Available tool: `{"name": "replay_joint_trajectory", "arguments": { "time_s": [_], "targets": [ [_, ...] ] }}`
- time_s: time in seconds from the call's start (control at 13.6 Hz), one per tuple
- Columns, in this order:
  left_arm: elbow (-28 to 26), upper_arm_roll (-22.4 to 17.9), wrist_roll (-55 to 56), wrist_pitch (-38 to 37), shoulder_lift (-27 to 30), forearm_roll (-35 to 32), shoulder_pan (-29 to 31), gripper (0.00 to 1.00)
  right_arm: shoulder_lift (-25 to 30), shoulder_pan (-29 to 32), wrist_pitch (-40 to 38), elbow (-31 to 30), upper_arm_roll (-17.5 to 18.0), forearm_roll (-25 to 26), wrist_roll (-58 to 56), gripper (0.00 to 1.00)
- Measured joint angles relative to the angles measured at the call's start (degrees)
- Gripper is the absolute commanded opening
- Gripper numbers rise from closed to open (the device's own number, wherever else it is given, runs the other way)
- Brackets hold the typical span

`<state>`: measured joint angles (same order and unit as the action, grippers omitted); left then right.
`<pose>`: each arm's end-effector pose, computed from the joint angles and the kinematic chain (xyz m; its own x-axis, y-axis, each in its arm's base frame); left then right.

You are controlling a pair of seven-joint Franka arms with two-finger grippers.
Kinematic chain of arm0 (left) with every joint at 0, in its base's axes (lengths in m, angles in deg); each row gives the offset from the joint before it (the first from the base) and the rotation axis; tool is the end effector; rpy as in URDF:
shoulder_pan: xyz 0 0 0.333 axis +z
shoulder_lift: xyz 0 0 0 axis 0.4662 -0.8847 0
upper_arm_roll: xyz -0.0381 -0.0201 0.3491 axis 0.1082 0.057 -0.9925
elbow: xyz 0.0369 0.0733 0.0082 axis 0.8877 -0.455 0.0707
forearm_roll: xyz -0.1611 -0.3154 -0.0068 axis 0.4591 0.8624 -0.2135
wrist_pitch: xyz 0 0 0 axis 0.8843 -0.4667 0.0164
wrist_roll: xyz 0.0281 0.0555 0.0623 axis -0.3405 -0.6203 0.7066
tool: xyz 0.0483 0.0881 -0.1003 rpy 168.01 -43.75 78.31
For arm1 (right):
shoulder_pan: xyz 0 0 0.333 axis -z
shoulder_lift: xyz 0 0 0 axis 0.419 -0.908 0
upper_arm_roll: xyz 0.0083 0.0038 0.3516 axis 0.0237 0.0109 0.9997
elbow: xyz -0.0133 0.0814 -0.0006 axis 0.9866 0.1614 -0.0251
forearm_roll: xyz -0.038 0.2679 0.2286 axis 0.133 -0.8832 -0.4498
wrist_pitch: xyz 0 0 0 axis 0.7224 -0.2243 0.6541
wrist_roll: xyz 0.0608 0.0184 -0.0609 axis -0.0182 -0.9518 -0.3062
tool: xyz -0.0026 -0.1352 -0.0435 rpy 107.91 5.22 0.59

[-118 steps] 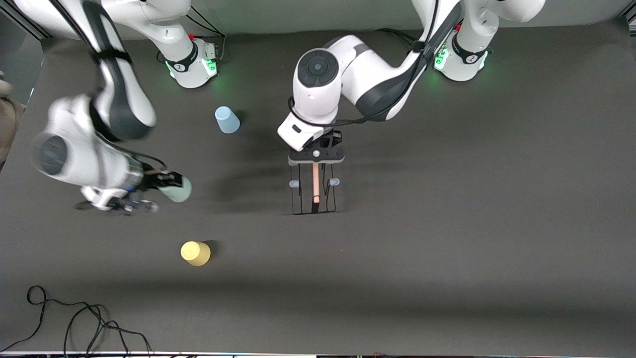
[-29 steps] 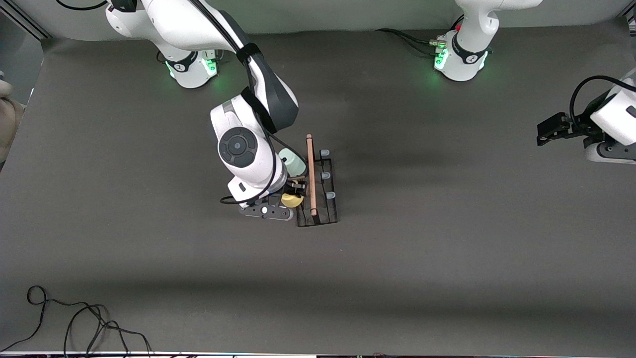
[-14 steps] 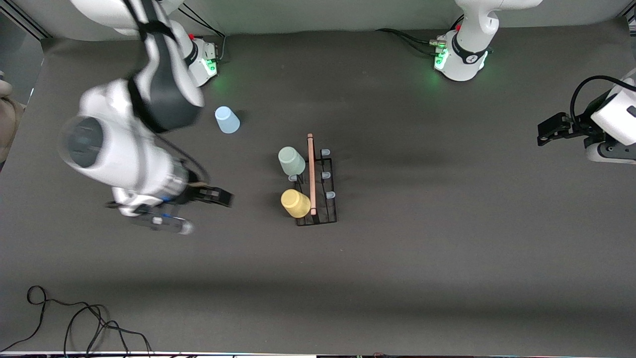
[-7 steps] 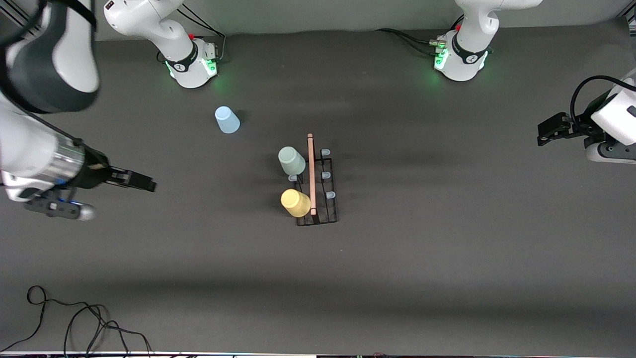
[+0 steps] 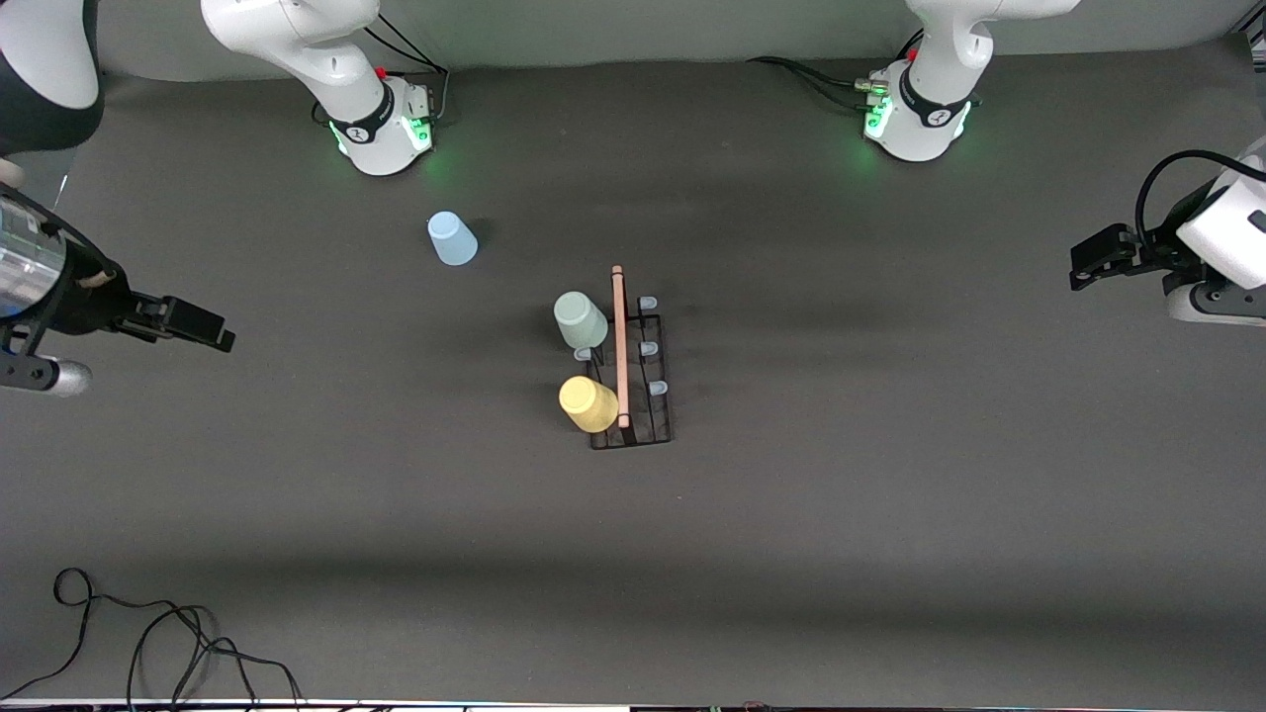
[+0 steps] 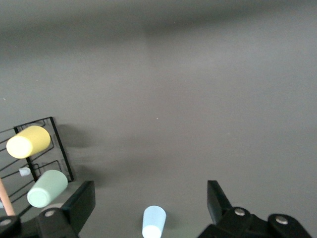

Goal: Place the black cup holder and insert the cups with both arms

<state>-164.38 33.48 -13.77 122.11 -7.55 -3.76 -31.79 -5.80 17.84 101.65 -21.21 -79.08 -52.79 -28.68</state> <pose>0.5128 -0.0183 0.6011 0.9942 -0.0879 -0.0621 -0.0885 -0.9960 -0.0071 0.5538 0.0363 0.6006 0.9836 -0.1729 -0.0523 -0.1755 -0.9831 -0.0513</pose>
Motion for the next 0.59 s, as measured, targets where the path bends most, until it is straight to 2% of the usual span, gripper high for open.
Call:
{"name": "replay_joint_trajectory", "arguments": {
  "time_s": [0.15, 0.22, 0.37, 0.59],
  "targets": [
    [0.0, 0.0, 0.0, 0.0, 0.0, 0.0, 0.0, 1.0, 3.14, 9.36, 1.6, -4.56, 10.65, 1.04, 0.0, 1.0],
    [0.0, 0.0, 0.0, 0.01, 0.0, 0.0, 0.01, 1.0, 4.64, 12.18, 2.83, -7.09, 13.96, 1.15, 0.0, 1.0],
    [0.0, 0.0, 0.0, 0.01, 0.0, 0.0, 0.01, 1.0, 6.62, 13.49, 3.75, -10.13, 16.04, 1.26, 0.0, 1.0],
    [0.0, 0.0, 0.0, 0.01, 0.0, 0.0, 0.01, 1.0, 8.94, 13.49, 3.86, -12.59, 16.55, 1.3, 0.0, 1.0]
  ]
}}
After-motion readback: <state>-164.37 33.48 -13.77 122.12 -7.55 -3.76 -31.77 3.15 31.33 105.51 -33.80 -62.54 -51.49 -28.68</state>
